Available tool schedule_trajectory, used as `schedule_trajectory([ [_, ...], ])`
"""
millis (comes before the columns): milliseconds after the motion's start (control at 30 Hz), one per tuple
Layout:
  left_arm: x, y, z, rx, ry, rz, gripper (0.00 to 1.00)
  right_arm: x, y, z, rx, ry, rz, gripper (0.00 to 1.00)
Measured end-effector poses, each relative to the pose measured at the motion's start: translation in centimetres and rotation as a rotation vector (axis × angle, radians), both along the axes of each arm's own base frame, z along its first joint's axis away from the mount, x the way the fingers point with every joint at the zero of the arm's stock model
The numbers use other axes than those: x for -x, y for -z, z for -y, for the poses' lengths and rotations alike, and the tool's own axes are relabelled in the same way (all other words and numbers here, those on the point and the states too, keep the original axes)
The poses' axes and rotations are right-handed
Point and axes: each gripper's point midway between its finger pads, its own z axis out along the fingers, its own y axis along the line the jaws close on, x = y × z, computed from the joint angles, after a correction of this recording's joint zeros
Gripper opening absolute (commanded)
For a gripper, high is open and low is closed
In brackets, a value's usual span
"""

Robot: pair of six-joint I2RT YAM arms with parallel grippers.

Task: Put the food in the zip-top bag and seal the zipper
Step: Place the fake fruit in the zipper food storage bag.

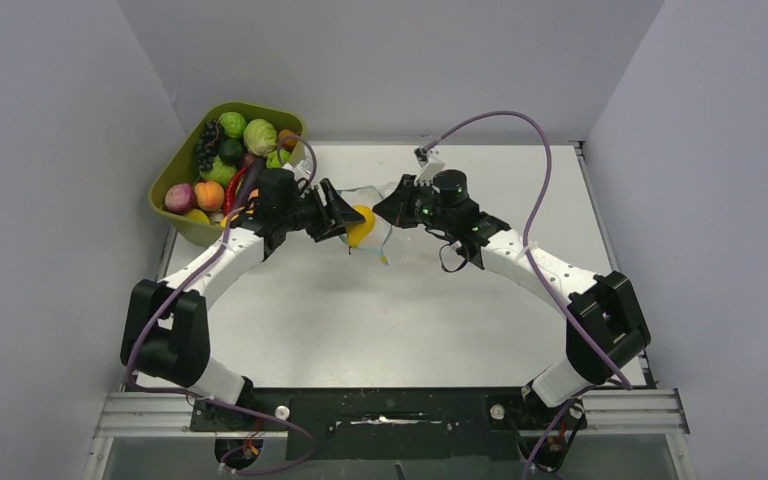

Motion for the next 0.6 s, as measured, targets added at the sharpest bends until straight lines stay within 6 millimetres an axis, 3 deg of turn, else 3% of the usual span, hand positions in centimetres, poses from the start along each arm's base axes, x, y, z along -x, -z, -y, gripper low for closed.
schedule_trajectory([
  [133,-0.3,0.2,0.2,-0.018,-0.014,-0.001,0.29,0.3,0.1,-0.2,-0.004,-0.02,-0.002,0.0],
  [367,-0.4,0.0,0.2,-0.011,-0.028,-0.006,0.59,0.1,2.0,-0.6,0.012,-0.032,-0.04,0.0],
  [600,0.1,0.4,0.0,-0.034,-0.011,-0.023,0.7,-0.1,2.8,-0.6,0.017,-0.023,-0.064,0.0],
])
